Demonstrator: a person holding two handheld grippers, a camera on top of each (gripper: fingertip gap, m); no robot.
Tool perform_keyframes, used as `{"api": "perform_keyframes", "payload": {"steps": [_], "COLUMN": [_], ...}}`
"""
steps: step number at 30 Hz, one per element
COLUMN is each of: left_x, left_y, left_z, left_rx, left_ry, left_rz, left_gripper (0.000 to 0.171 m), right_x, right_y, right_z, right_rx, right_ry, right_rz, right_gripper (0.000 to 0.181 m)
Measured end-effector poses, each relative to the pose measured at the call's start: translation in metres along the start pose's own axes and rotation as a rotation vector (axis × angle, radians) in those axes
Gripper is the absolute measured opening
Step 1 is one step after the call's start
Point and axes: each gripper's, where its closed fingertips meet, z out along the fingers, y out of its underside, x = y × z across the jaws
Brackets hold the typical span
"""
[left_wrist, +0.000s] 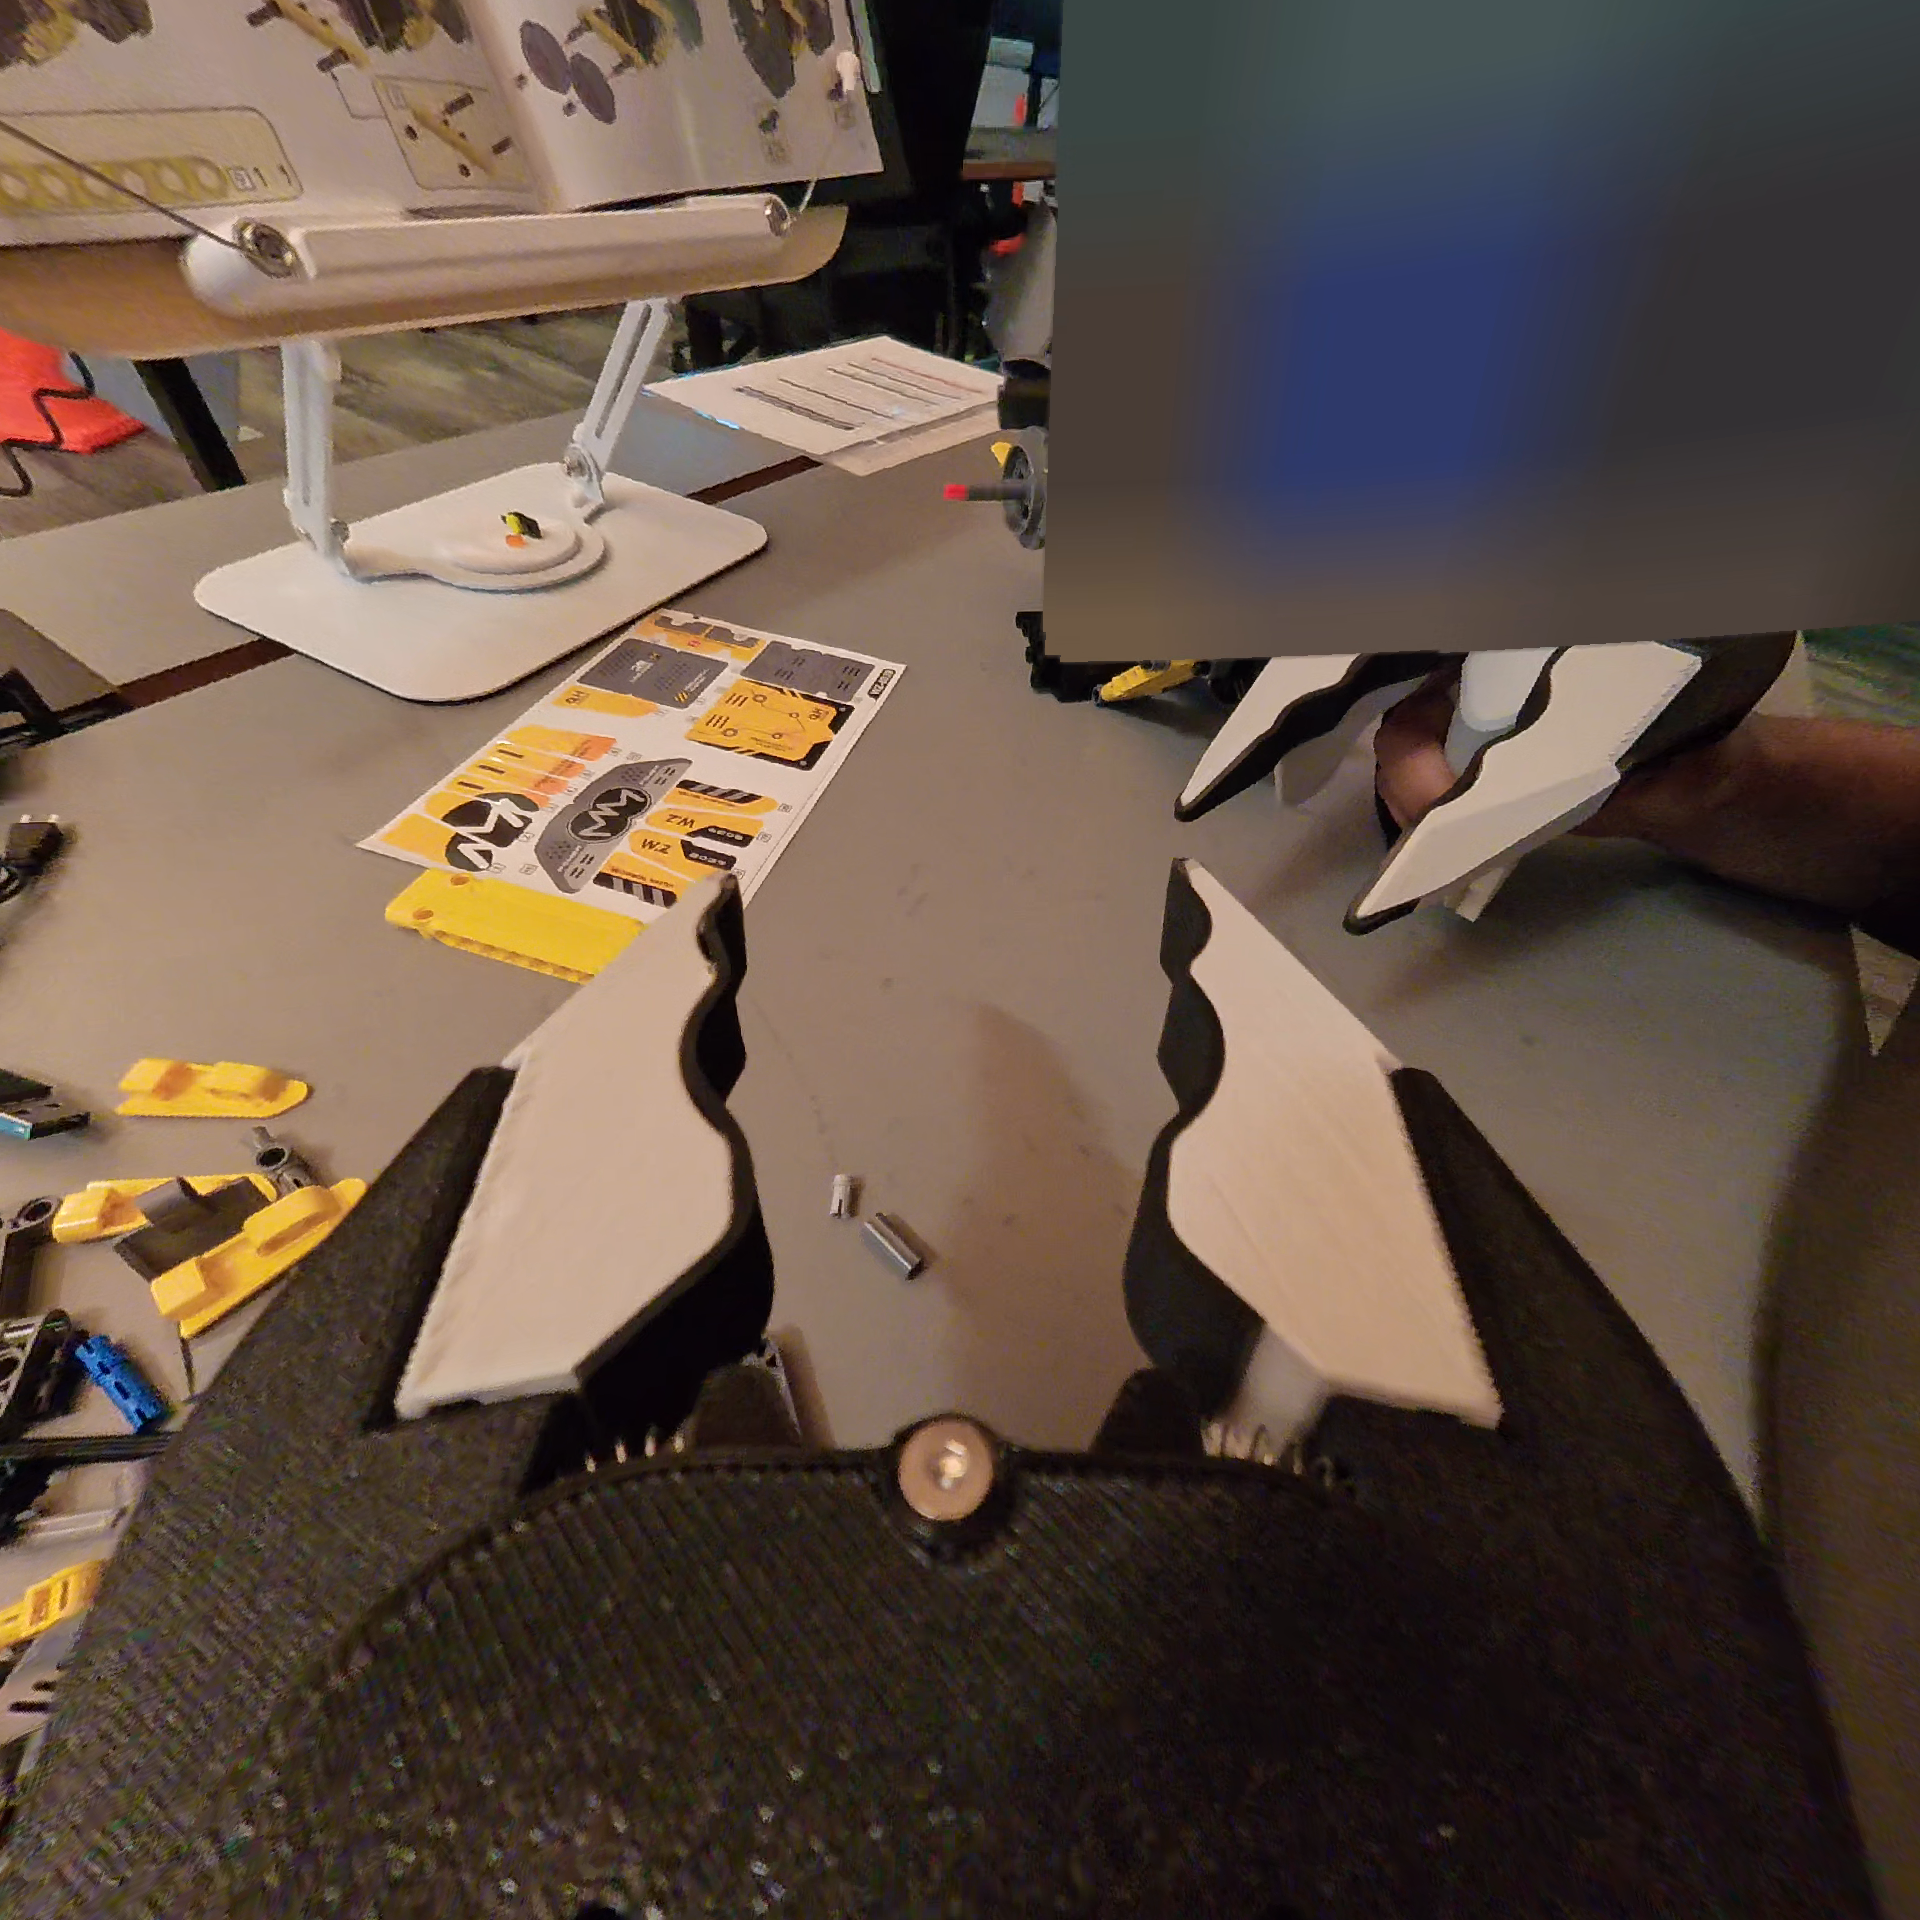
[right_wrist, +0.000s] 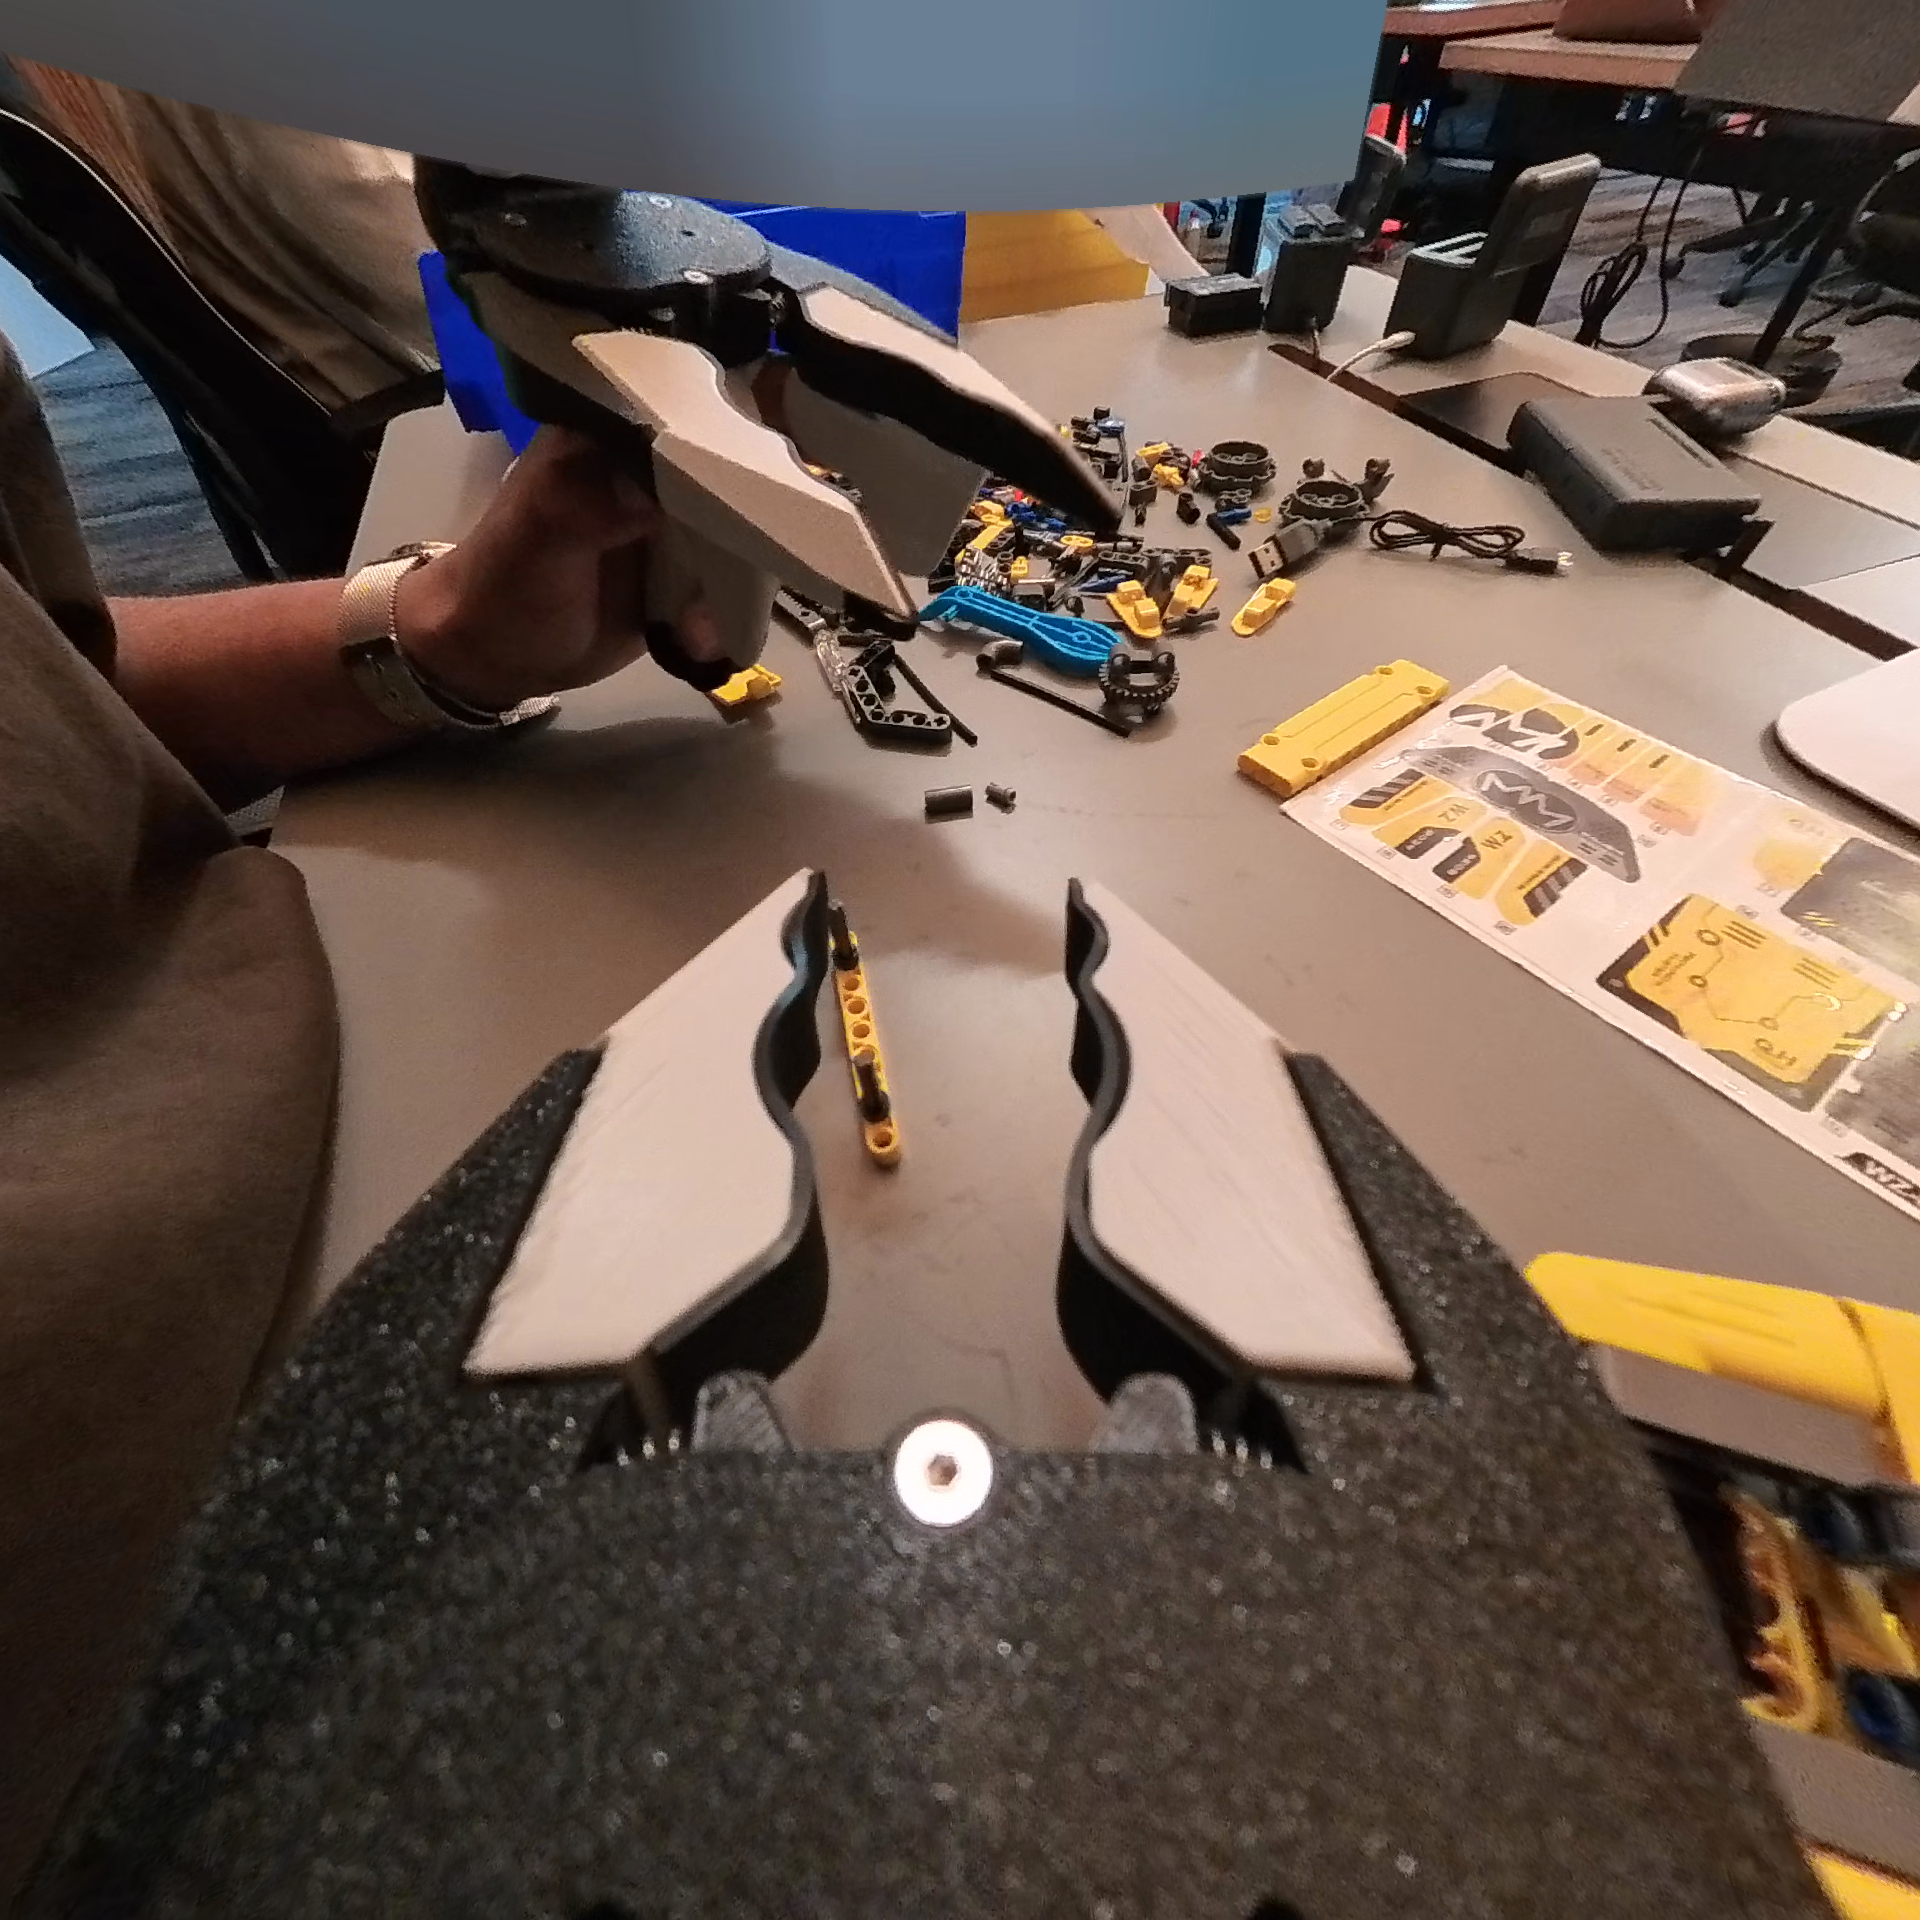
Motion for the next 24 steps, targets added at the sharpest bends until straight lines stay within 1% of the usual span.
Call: {"api": "perform_keyframes", "payload": {"steps": [12,24], "left_x": [0.0000,0.0007], "left_y": [0.0031,0.0008], "left_z": [0.0030,0.0013], "left_rx": [-0.019,-0.011], "left_ry": [-0.019,-0.023], "left_rz": [0.024,0.033], "left_gripper": [0.079,0.079], "right_x": [0.0003,0.0003], "right_y": [-0.0003,-0.0021], "right_z": [-0.0007,-0.0018], "right_rx": [-0.002,0.002], "right_ry": [0.010,0.016], "right_rz": [-0.015,-0.025], "right_gripper": [0.045,0.045]}}
